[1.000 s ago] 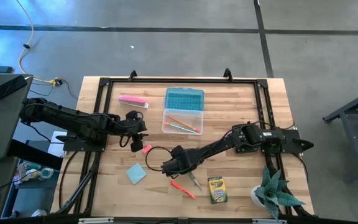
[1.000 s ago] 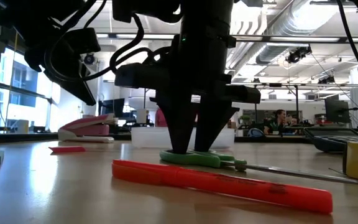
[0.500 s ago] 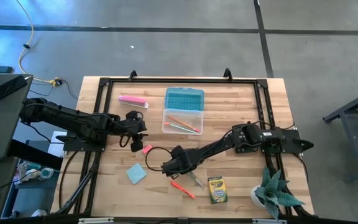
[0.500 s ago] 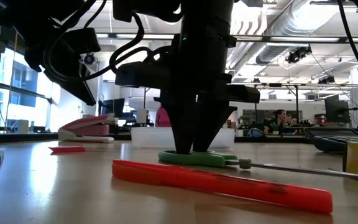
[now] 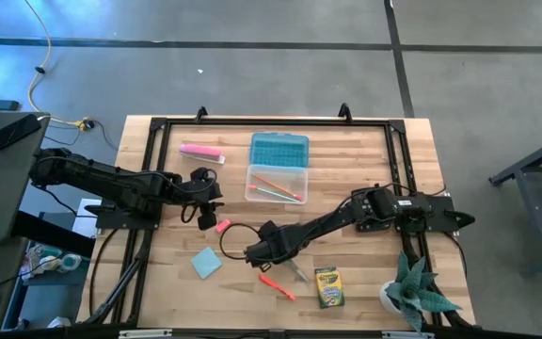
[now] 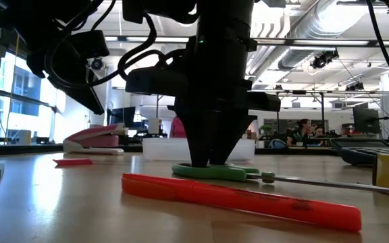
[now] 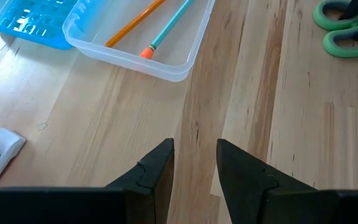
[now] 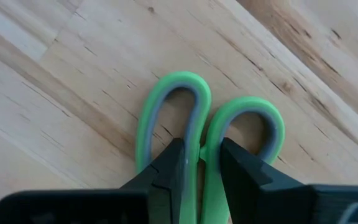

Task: Pack school essentials
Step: Put the green scissor into the blue supply box

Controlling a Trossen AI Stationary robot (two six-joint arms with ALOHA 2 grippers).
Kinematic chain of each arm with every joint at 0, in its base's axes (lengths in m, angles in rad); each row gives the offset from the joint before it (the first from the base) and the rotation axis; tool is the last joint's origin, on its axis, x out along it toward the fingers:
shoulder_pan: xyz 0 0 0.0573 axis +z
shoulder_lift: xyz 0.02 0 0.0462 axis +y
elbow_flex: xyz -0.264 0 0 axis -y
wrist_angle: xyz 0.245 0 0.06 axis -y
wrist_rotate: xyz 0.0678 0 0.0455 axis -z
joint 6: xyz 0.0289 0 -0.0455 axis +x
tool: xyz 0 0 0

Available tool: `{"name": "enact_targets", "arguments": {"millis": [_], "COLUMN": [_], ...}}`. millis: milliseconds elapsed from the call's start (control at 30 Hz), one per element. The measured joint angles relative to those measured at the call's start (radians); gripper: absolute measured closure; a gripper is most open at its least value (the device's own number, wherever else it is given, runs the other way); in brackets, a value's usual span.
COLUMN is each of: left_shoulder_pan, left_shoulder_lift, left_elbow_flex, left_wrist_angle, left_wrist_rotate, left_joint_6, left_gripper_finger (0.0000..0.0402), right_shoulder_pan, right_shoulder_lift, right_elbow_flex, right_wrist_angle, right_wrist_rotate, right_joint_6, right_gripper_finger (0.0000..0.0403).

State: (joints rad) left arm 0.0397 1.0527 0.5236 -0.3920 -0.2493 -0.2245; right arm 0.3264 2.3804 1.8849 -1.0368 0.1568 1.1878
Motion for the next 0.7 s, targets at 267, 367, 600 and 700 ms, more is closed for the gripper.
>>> {"name": "enact_targets", "arguments": {"millis": [267, 367, 600, 700], "left_shoulder_pan": [0.000, 0.000, 0.000, 0.000], "left_shoulder_lift": [0.000, 0.000, 0.000, 0.000], "left_elbow_flex": [0.000, 0.000, 0.000, 0.000], "left_wrist_angle": [-0.004, -0.009, -0.021, -0.048], "left_wrist_rotate": [0.000, 0.000, -0.002, -0.018], "left_joint_6": [0.002, 0.027, 0.043, 0.045], "left_gripper_finger": [0.0293, 0.0291, 0.0293, 0.0293], "right_shoulder_pan": [0.009, 0.012, -0.005, -0.019], "right_shoulder_lift": [-0.034, -0.047, -0.065, -0.077], "right_elbow_flex": [-0.006, -0.009, -0.009, -0.007], "right_wrist_angle": [-0.004, -0.025, -0.028, -0.024], "right_wrist_rotate": [0.075, 0.112, 0.139, 0.151], "right_joint_6": [-0.013, -0.027, -0.088, -0.121], "right_gripper_finger": [0.0330, 0.0330, 0.0330, 0.0330]}}
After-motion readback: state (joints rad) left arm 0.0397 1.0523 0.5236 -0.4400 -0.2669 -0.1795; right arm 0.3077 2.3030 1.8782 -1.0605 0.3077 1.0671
